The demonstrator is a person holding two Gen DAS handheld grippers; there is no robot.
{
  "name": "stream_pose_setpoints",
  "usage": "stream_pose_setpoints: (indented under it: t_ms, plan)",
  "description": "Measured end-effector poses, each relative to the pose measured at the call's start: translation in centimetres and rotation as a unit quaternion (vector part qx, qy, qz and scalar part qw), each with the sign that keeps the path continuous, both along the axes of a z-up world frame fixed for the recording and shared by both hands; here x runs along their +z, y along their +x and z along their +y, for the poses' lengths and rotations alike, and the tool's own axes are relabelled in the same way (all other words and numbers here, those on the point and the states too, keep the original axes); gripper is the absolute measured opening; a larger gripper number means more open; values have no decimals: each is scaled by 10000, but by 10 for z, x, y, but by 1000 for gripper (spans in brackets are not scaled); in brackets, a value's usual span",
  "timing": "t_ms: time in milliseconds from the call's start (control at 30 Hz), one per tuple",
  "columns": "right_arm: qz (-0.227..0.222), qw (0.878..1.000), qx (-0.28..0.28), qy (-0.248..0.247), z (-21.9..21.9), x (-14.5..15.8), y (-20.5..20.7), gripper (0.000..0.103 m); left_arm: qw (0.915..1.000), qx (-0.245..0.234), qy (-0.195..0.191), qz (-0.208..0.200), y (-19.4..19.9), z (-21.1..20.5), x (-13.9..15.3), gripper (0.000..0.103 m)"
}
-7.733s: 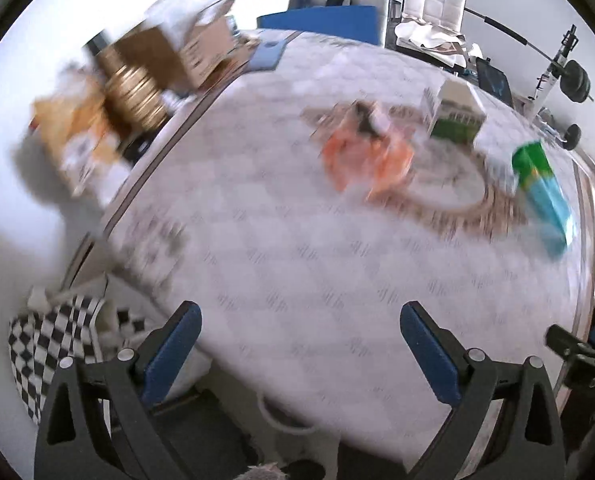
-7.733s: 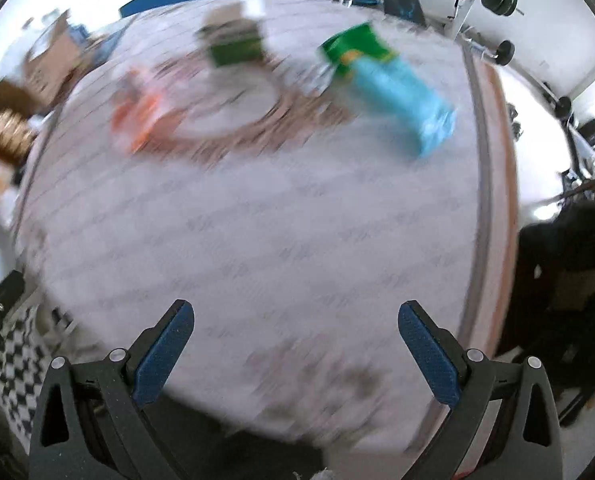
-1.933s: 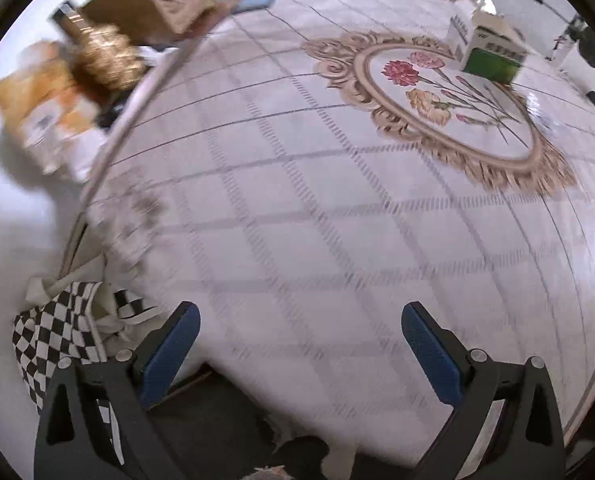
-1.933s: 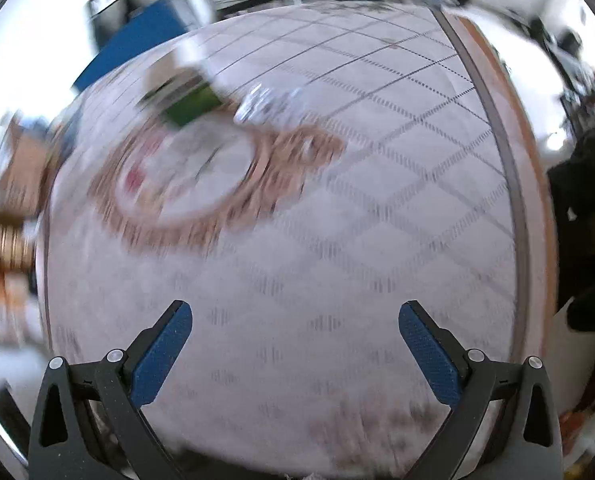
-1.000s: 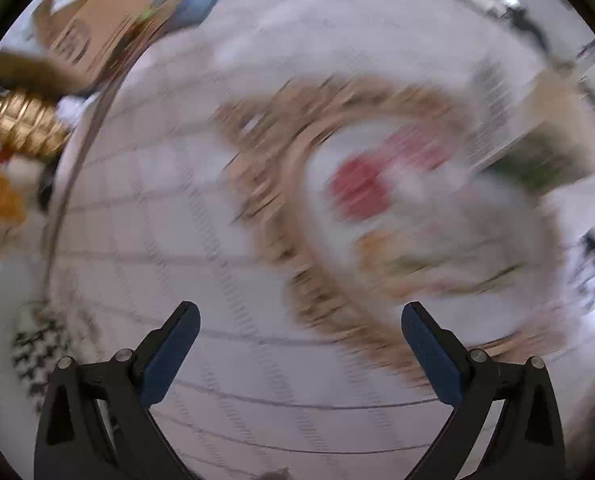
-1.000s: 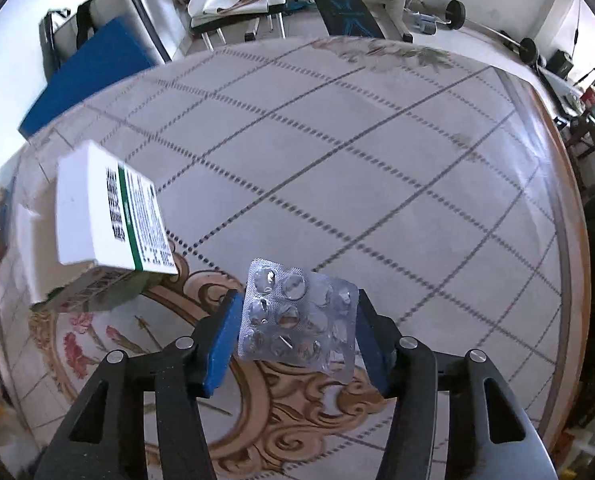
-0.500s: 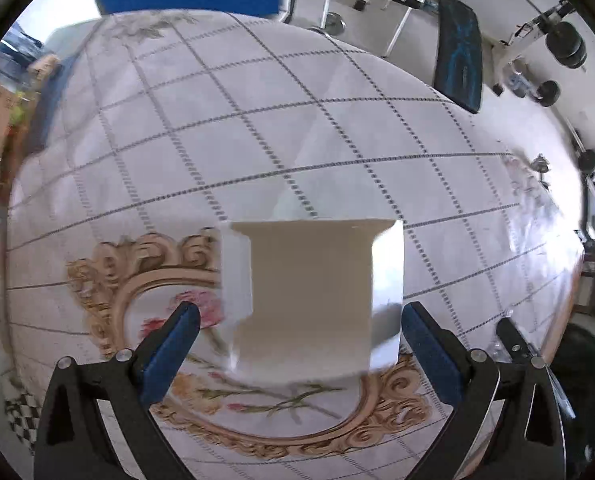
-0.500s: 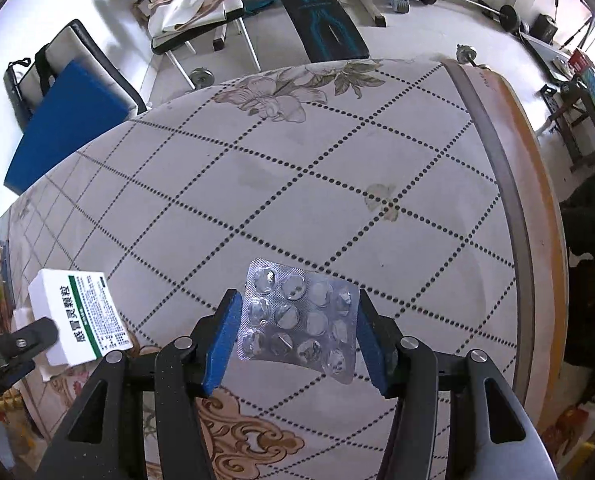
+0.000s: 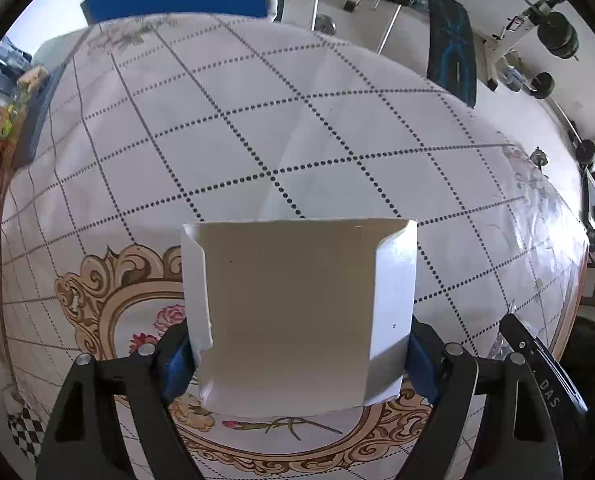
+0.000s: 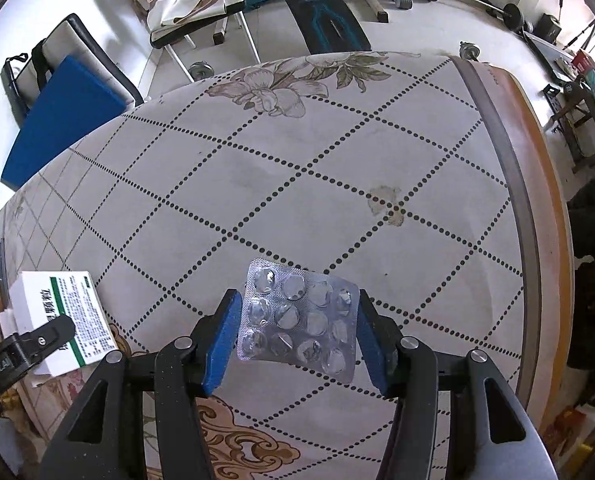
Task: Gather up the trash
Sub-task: 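Carry both items over the white bin and open both tools to drop them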
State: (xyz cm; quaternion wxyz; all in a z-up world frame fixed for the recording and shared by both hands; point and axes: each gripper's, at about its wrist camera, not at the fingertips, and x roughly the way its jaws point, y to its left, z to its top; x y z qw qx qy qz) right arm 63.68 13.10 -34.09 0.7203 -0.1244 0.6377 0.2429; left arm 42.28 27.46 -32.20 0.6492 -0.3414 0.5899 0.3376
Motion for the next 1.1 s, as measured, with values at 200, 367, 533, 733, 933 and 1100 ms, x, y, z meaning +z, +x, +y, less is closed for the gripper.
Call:
stream_pose_setpoints:
  t_ms: [200,367,533,733,933,1100]
  plan:
    - [-72,9999,104,115,-2,13,-14,58,9984,-269,501,-54,-15,-13,28,84]
    - [-231,9990,268,261,-10,35,-34,58,9959,-352,828,-108,-39,-27,51,84]
    - [-425,9970,471,448,-25,58,-62,58,9935,-382,1057,-190,-71,-47,71,84]
    - [-440,9940,713,707,-64,82,-118,58,9902,-401,1289,-360,-117,-81,94,84]
    - [-436,9896,985,950,-121,105,-209,58,9868,-405,1417,-670,-206,-142,119,84]
    - [-363,9878,1115,1027,-183,114,-303,58,9869,-374,1295,-889,-286,-195,121,84]
